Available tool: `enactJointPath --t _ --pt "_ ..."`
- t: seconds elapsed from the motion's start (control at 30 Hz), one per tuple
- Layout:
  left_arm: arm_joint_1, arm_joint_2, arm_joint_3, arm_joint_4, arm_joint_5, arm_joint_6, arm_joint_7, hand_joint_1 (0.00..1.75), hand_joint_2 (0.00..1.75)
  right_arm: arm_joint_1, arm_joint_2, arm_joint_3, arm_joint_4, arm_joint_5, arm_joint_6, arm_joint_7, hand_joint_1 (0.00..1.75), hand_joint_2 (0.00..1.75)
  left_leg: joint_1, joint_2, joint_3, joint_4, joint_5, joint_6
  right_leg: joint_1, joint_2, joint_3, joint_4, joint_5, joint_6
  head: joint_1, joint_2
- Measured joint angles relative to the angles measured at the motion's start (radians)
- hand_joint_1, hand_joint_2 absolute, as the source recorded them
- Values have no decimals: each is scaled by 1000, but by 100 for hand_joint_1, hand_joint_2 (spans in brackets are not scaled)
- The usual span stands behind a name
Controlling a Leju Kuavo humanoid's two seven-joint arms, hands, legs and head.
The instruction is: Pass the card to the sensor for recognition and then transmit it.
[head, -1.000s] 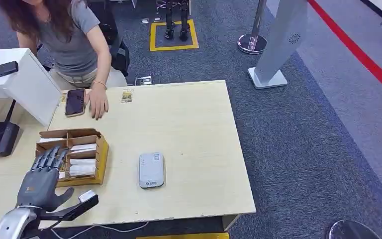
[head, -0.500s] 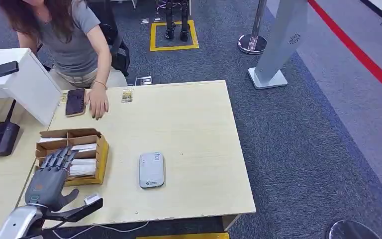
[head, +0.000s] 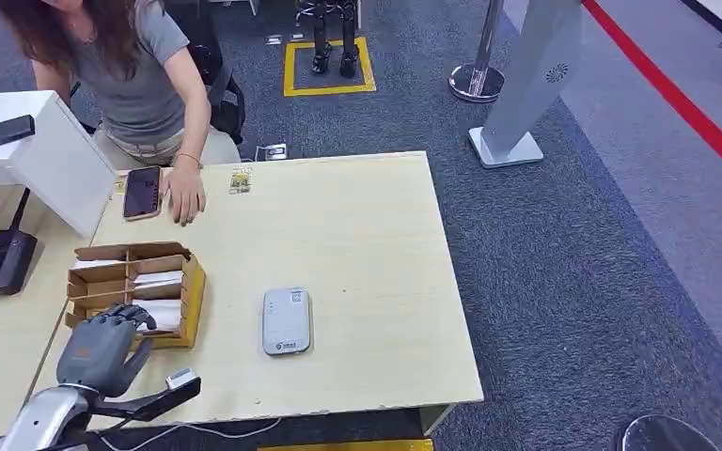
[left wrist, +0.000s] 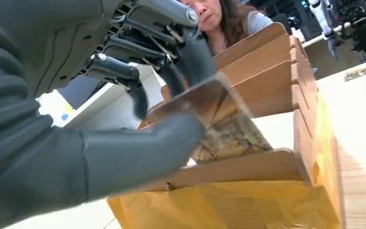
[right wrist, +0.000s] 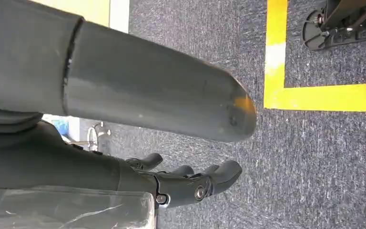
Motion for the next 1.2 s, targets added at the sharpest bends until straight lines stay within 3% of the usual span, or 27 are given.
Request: enactJointPath --t 0.83,0.93,1.03,1.2 --pt "-30 6 -45 9 20 -12 -1 175 175 0 -8 -1 0 -7 -18 -2 0 0 0 0 0 0 0 0 0 0 0 0 0 0 0 0" --pt "-38 -2 -59 11 -39 26 29 175 175 0 -8 -1 0 -8 -18 -5 0 0 0 0 0 0 0 0 0 0 0 0 0 0 0 0" --pt "-50 -23 -75 3 -191 85 109 175 175 0 -8 -1 0 -11 -18 -7 0 0 0 0 0 0 0 0 0 0 0 0 0 0 0 0" --pt "-69 -51 -80 -60 -340 118 180 175 175 0 -8 -1 0 0 -15 -3 0 0 0 0 0 0 0 0 0 0 0 0 0 0 0 0"
